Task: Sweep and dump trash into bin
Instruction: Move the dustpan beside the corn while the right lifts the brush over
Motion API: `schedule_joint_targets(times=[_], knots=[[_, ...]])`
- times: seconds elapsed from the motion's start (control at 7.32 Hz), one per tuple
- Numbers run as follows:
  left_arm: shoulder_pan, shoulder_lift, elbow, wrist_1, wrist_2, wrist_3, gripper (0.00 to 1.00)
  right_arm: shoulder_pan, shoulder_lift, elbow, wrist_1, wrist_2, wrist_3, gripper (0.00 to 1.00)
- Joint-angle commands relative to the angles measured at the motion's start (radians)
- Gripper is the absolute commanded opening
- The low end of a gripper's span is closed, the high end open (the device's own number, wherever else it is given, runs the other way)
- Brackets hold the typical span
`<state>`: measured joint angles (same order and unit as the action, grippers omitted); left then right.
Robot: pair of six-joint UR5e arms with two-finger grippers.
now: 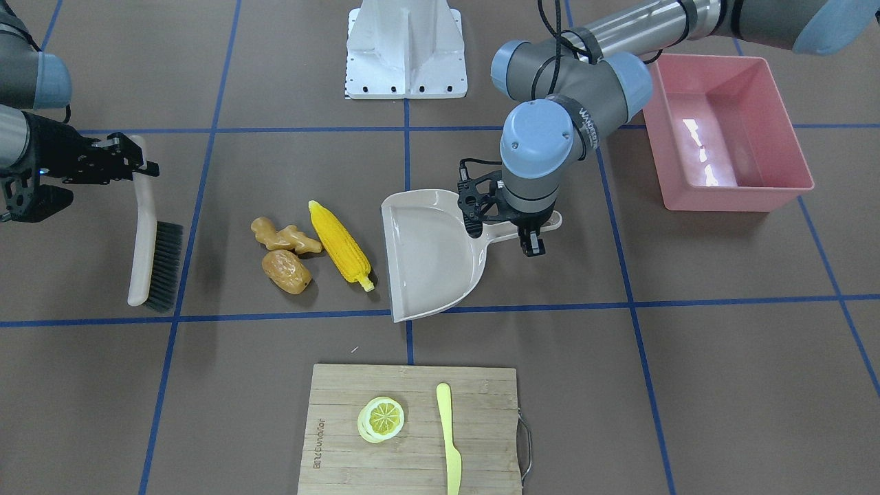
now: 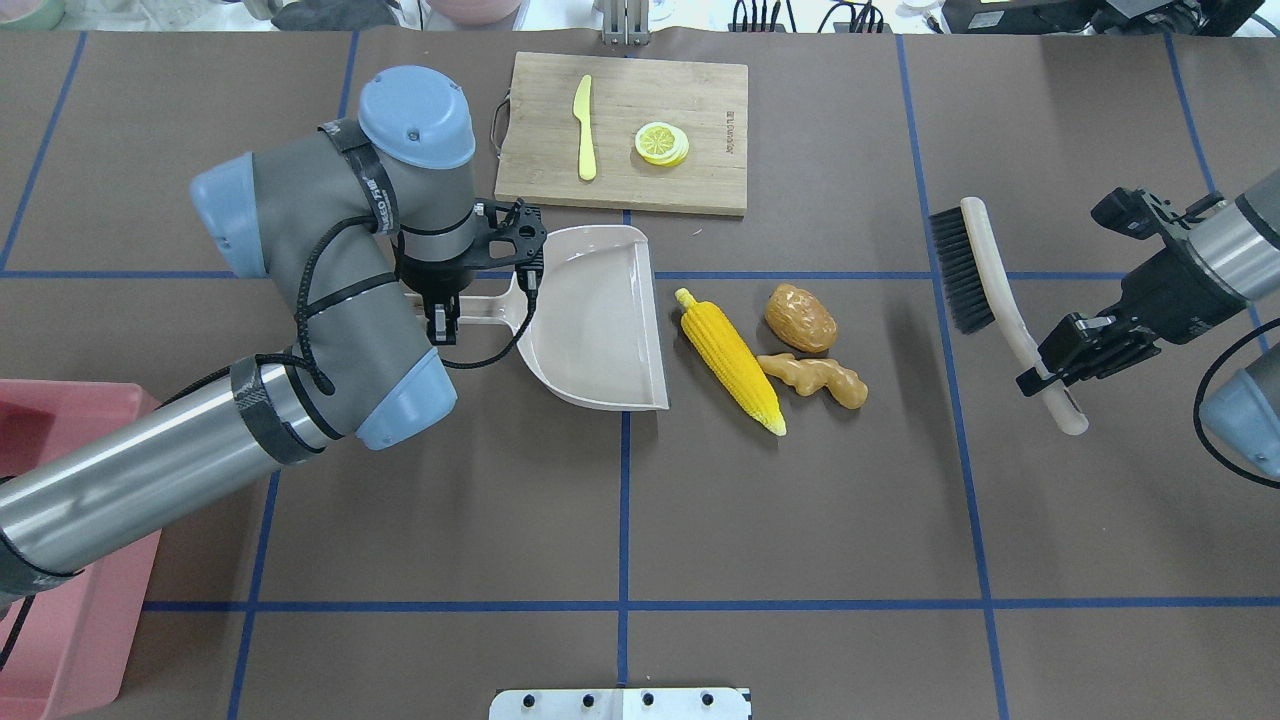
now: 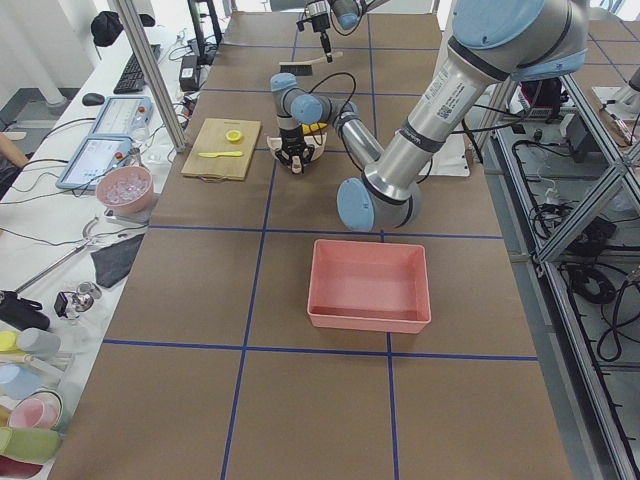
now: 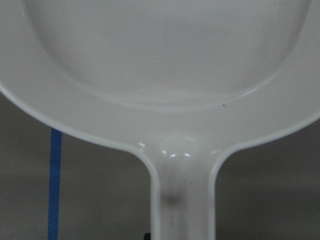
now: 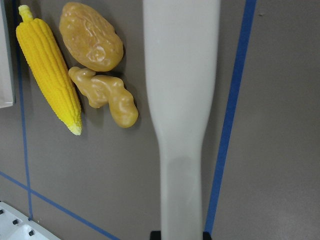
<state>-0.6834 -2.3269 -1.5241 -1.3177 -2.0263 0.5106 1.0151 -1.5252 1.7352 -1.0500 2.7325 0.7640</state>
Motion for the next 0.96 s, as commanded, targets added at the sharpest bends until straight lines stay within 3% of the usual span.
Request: schedule_joint_targets(times=[0.0,0.27,0.82], knots=[[0.03,-0.008,0.024,-0.001,0.02,-0.02,0.0,-0.085,0.025,-0.037,0.16,-0.054,0.177,0.0],[0.039,-0.012,0.041,-0.003,0.018,-0.02,0.0,-0.244,0.077,-0.057,0.33,-0.181,0.413,0.0],[0.038,-0.042,0.073,-0.003,0.018,-0.02,0.0,-0.233,0.076,-0.1,0.357,-0.172,0.387,0.0]])
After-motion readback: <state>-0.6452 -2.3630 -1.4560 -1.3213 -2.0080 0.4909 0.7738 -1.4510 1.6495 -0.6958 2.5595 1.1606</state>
